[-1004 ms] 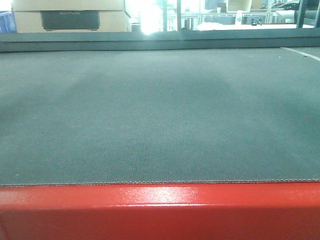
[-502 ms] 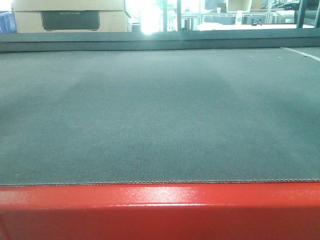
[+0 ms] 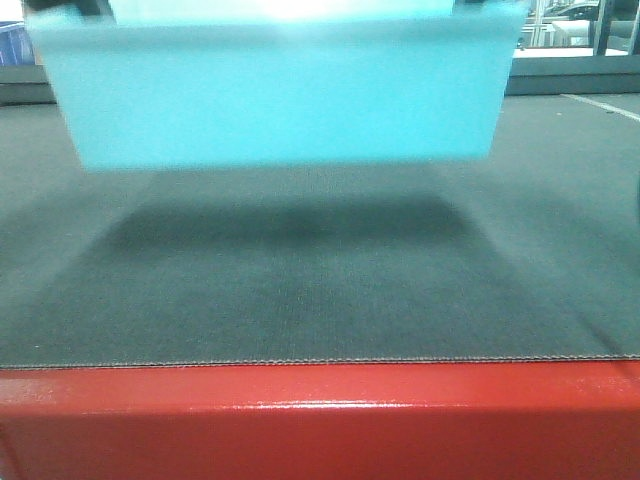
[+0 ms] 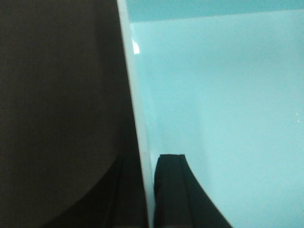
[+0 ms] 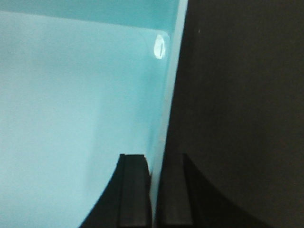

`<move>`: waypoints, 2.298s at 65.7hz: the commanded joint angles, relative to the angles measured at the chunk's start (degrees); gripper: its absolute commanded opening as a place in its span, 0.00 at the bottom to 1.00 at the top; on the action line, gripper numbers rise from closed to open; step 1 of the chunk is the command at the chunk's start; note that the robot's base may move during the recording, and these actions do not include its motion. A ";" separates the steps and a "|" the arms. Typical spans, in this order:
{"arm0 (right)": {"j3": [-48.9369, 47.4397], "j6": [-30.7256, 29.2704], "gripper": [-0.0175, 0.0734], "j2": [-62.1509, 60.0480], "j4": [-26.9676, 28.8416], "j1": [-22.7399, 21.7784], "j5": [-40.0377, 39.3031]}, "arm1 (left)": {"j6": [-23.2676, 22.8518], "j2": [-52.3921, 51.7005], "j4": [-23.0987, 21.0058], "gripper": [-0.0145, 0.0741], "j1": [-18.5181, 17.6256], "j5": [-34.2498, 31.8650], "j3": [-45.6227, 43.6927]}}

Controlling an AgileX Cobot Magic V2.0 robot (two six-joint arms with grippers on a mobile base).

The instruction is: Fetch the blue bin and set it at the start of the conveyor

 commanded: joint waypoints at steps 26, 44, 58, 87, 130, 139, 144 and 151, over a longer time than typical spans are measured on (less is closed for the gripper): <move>-0.22 -1.11 0.81 2.48 -2.16 -0.36 -0.94 | 0.64 1.81 2.14 0.79 0.22 -1.53 1.38; -0.22 -1.11 0.46 -5.25 -3.54 -0.49 0.81 | 0.64 -4.95 3.19 0.60 0.48 3.33 0.91; 3.37 -1.11 0.01 -12.21 -5.32 -1.97 -1.64 | 1.07 -12.37 3.37 0.19 3.08 4.46 3.83; 35.22 -1.11 0.02 -33.27 -7.13 -3.94 -21.51 | 1.07 -36.58 4.56 0.04 10.65 -14.63 34.30; 72.44 -1.11 0.01 -72.25 -8.11 -3.94 -52.62 | 1.07 -83.74 6.72 0.04 10.65 -26.94 59.94; 72.44 -1.11 0.01 -72.57 -8.11 -3.94 -52.92 | 1.07 -84.89 6.86 0.04 10.65 -26.94 60.03; 72.44 -1.11 0.01 -72.57 -8.11 -3.94 -52.92 | 1.07 -84.89 6.86 0.04 10.65 -26.94 60.03; 72.44 -1.11 0.01 -72.57 -8.11 -3.94 -52.92 | 1.07 -84.89 6.86 0.04 10.65 -26.94 60.03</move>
